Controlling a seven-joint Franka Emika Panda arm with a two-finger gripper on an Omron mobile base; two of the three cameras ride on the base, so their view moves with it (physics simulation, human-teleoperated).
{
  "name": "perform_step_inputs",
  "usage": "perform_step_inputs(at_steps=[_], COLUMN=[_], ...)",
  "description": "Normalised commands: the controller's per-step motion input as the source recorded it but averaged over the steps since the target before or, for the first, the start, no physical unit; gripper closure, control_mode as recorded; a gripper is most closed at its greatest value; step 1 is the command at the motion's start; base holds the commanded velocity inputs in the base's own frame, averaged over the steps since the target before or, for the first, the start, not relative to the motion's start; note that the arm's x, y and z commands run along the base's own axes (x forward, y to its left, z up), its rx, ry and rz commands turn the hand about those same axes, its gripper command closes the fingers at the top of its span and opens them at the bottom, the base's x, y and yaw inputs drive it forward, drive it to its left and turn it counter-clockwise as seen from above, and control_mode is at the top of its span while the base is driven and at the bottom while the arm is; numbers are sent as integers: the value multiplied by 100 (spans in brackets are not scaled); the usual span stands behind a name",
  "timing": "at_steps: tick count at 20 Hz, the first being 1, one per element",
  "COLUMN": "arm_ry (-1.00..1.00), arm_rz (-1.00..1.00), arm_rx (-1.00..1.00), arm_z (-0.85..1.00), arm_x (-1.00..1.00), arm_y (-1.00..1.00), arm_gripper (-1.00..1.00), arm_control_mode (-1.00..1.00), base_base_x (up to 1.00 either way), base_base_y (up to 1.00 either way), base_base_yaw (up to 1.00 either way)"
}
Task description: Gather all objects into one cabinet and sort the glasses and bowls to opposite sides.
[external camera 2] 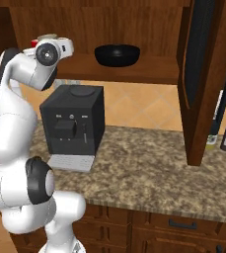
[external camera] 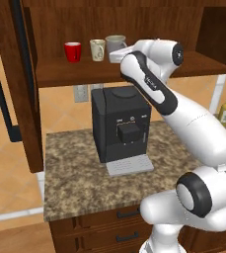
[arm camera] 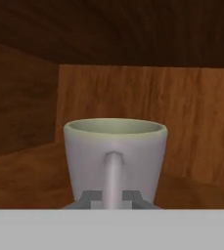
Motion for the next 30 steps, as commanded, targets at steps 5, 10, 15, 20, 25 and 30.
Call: perform_step_inputs(at_steps=[5, 10, 15, 20, 25, 30], arm_ry=[1, 8, 1, 0, 0, 0], arm_rz=[0, 0, 0, 0, 0, 0], arm_rx=[5, 6, 5, 2, 5, 4], arm_z=[-4, -16, 0, -11, -33, -11], arm_x=[81, 49, 53, 52, 59, 45], arm_y=[36, 44, 36, 29, 10, 16], arm_gripper=[100, 100, 100, 100, 100, 100], arm_control_mode=[-100, -100, -100, -100, -100, -100], base_base_x=[0, 0, 0, 0, 0, 0], base_base_y=[0, 0, 0, 0, 0, 0], base_base_yaw=[0, 0, 0, 0, 0, 0])
